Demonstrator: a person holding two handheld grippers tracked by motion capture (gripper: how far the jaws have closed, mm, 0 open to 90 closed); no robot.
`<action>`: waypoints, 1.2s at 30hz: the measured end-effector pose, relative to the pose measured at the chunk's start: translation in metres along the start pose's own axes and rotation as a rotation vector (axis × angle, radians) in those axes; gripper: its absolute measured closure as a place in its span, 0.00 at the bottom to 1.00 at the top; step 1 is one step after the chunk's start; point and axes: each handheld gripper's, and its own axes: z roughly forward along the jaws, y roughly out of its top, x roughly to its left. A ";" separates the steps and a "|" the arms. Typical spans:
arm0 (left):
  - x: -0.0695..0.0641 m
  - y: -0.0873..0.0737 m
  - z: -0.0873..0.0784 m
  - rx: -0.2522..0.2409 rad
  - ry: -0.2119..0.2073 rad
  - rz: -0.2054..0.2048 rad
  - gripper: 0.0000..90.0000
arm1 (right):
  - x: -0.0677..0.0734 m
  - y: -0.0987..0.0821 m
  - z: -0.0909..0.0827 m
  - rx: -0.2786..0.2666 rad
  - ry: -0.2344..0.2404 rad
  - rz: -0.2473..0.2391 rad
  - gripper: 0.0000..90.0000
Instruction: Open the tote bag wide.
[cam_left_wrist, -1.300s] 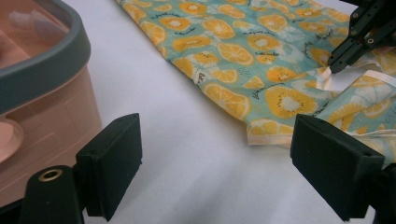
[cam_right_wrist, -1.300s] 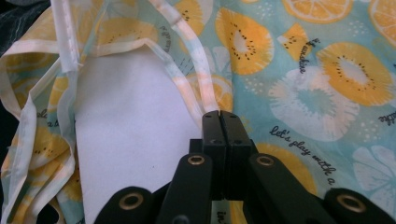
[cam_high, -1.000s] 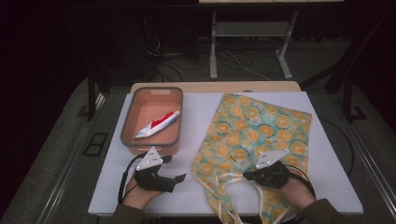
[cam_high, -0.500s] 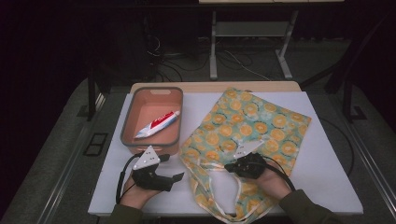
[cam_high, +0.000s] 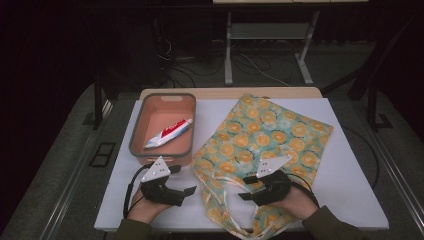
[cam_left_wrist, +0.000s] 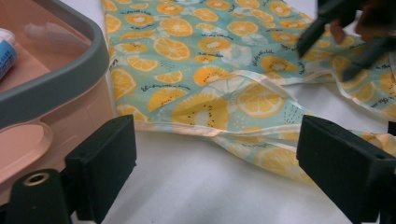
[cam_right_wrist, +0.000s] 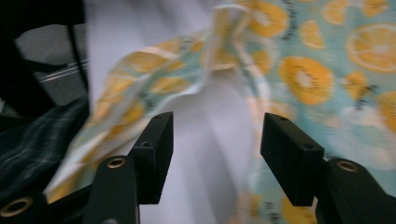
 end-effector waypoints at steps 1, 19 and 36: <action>0.000 0.000 0.000 -0.001 -0.005 -0.002 0.10 | 0.004 0.000 0.000 0.001 0.016 -0.008 0.48; -0.002 -0.001 0.006 0.013 -0.028 -0.002 0.07 | 0.053 -0.008 0.024 0.106 0.202 -0.099 0.50; -0.003 -0.001 0.008 0.022 -0.040 0.006 0.07 | 0.037 -0.001 0.006 0.037 0.141 -0.108 0.98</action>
